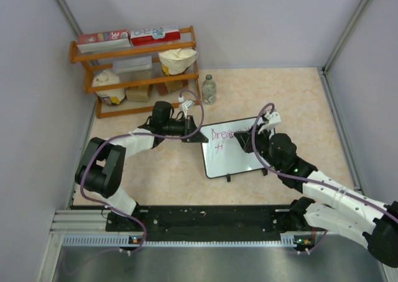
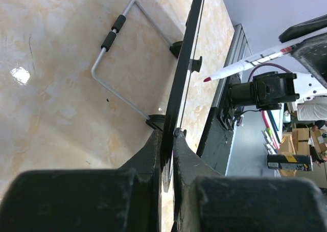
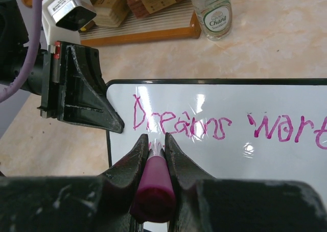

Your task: Write a sentence on the whiteboard

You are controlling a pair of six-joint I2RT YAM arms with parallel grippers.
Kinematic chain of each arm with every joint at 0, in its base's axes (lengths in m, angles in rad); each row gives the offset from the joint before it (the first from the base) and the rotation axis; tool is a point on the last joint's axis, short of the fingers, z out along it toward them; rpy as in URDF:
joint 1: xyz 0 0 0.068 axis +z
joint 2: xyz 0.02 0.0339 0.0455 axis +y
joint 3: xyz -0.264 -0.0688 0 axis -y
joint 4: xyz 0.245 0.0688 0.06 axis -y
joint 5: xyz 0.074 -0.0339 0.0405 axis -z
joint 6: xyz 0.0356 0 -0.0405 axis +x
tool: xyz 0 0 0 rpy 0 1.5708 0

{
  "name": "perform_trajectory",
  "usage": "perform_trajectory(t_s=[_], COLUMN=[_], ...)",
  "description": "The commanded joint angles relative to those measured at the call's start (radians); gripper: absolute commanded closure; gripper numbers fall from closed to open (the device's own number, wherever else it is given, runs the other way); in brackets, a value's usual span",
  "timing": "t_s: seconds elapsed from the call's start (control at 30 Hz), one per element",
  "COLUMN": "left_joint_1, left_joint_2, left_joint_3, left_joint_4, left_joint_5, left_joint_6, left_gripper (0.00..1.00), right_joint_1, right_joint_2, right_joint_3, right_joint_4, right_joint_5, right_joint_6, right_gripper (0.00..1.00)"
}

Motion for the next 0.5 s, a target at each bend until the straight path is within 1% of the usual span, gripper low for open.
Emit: perform_trajectory(t_s=[0.0, 0.23, 0.47], left_joint_1=[0.008, 0.008, 0.008], left_joint_2=[0.006, 0.006, 0.006], left_joint_3=[0.02, 0.018, 0.018], left_joint_4=[-0.031, -0.028, -0.028], left_joint_5=[-0.139, -0.136, -0.136], left_joint_6=[0.052, 0.049, 0.049], left_gripper=[1.0, 1.0, 1.0], right_joint_1=[-0.013, -0.019, -0.021], right_joint_2=[-0.054, -0.047, -0.01], right_joint_3=[0.005, -0.016, -0.021], right_joint_4=[-0.014, -0.034, -0.012], right_joint_5=[0.013, 0.026, 0.02], right_joint_6=[0.0, 0.006, 0.006], right_gripper=[1.0, 1.0, 1.0])
